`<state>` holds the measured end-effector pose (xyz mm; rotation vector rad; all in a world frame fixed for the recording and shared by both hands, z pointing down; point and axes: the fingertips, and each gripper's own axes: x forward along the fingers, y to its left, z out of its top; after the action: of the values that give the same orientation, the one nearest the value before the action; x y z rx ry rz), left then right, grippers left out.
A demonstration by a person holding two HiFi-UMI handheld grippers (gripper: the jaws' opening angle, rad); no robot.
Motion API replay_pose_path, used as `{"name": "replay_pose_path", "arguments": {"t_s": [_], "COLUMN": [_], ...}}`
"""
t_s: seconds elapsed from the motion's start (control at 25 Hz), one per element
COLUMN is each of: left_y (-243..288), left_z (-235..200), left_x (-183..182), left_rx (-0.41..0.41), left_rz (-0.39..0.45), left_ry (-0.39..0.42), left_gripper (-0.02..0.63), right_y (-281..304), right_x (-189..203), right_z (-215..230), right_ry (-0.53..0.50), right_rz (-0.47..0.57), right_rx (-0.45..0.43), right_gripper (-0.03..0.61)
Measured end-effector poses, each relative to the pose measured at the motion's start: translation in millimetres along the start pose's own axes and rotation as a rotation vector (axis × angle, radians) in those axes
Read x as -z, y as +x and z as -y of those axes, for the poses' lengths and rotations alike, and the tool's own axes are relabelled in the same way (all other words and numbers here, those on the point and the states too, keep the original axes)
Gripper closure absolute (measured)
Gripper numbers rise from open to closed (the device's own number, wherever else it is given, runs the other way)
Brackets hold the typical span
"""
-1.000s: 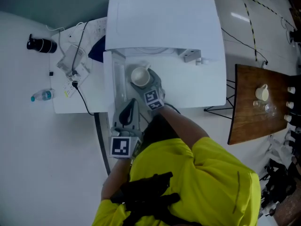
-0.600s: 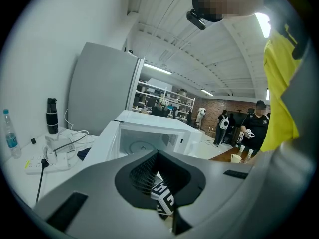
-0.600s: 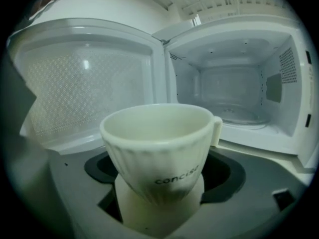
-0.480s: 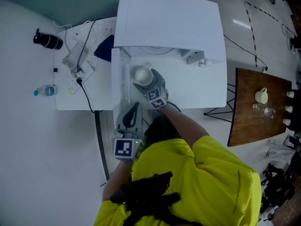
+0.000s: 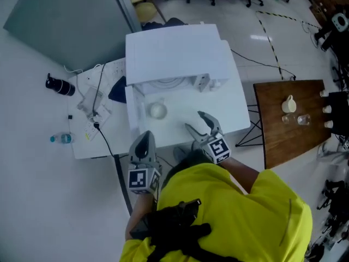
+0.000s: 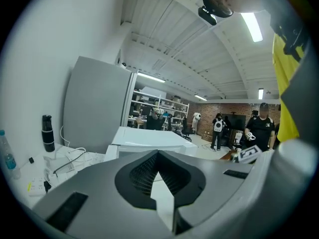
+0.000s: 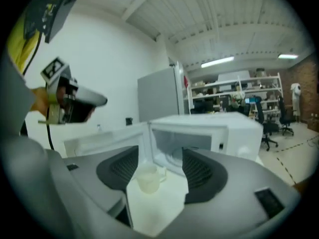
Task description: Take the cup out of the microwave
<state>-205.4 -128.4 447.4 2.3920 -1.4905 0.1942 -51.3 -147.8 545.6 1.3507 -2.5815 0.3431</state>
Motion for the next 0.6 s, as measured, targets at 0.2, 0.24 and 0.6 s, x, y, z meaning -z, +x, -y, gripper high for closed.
{"name": "replay_pose_path", "arguments": {"t_s": [0.2, 0.24, 0.6], "left_y": [3, 4, 17], "left_z": [13, 18, 41], "left_x": [-42, -52, -109], "left_rx": [0.040, 0.052, 0.126], "left_rz": [0.074, 0.084, 0.138], "left_ry": [0.022, 0.032, 0.117], "left_gripper": [0.618, 0.618, 0.618], "right_y": [-59, -69, -127], "right_x": [-136, -154, -201], "right_z": [29, 33, 56], "right_ry": [-0.034, -0.023, 0.015], "right_rz": [0.199, 0.225, 0.295], "right_rx": [0.112, 0.132, 0.260], "right_gripper": [0.350, 0.350, 0.504]}}
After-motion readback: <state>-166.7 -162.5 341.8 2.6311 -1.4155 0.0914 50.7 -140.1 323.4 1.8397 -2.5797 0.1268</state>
